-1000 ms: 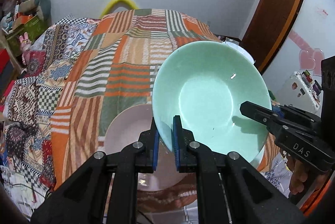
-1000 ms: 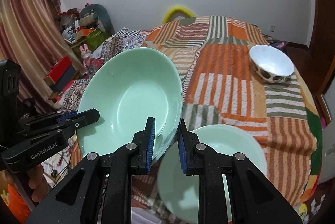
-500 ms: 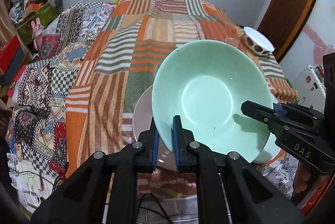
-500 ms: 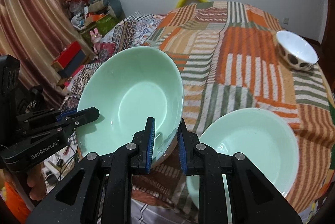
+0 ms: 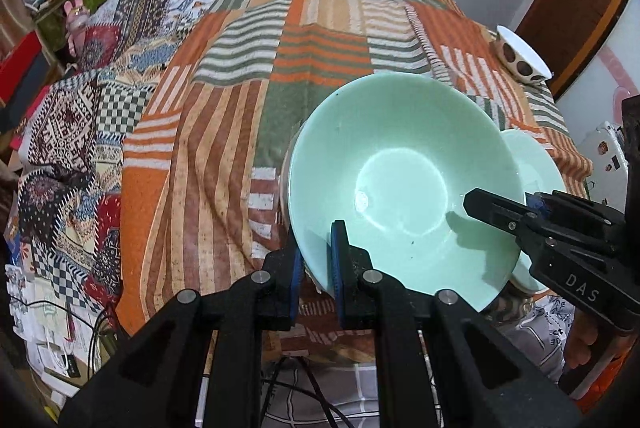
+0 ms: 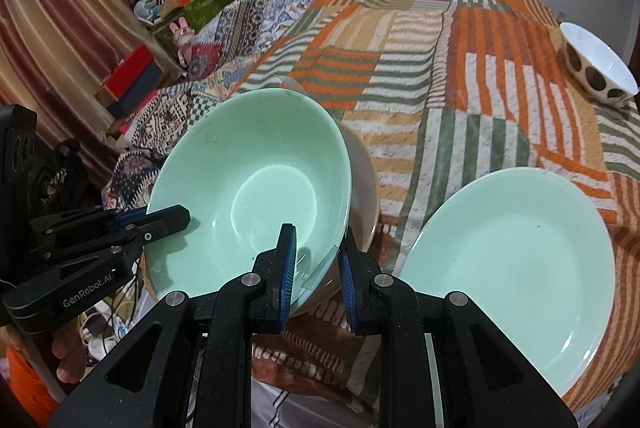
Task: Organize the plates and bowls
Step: 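Lower the mint-green bowl into the pink bowl with both tools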
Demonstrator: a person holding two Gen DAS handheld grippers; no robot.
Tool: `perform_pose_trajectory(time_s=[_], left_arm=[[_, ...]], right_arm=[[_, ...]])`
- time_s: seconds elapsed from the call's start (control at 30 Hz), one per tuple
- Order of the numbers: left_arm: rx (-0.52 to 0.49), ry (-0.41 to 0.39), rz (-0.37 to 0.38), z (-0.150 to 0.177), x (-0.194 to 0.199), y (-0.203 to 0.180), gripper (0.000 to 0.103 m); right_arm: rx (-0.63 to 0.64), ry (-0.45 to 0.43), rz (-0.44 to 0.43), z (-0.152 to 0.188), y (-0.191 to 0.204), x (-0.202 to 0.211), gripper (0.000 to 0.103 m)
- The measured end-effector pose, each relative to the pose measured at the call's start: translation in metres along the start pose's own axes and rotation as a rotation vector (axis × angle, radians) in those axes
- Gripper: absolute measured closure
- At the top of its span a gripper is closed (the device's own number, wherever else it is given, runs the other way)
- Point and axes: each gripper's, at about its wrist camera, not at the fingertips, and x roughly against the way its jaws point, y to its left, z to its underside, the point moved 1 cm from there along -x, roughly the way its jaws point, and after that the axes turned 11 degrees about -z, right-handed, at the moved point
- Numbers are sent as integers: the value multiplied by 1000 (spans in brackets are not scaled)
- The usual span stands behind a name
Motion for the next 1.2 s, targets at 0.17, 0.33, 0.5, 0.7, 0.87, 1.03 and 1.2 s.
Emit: perform_pose_trajectory(time_s=[0.17, 0.33, 0.5, 0.7, 0.87, 1.03, 1.2], left_arm=[[12, 16, -7, -1, -8, 3, 92], [16, 18, -30, -2, -16, 3, 90], [-5, 28, -66, -2, -24, -1, 87], [-3, 36, -79, -1, -31, -3, 85], [3, 43, -73, -1, -34, -2, 85], [5, 52, -69, -2, -35, -2, 85], [0, 53, -71, -3, -35, -3, 82]], right_arm=[[-7, 18, 3, 0, -1, -7, 84], [-4, 30, 11, 1, 0, -12, 84], [14, 30, 28, -3, 1, -15, 84], [77, 29, 92, -4, 5, -20, 84], [92, 31, 100, -6, 3, -19, 82], [83, 64, 72, -7, 3, -16, 78], [94, 49, 80, -8, 7, -9, 70]])
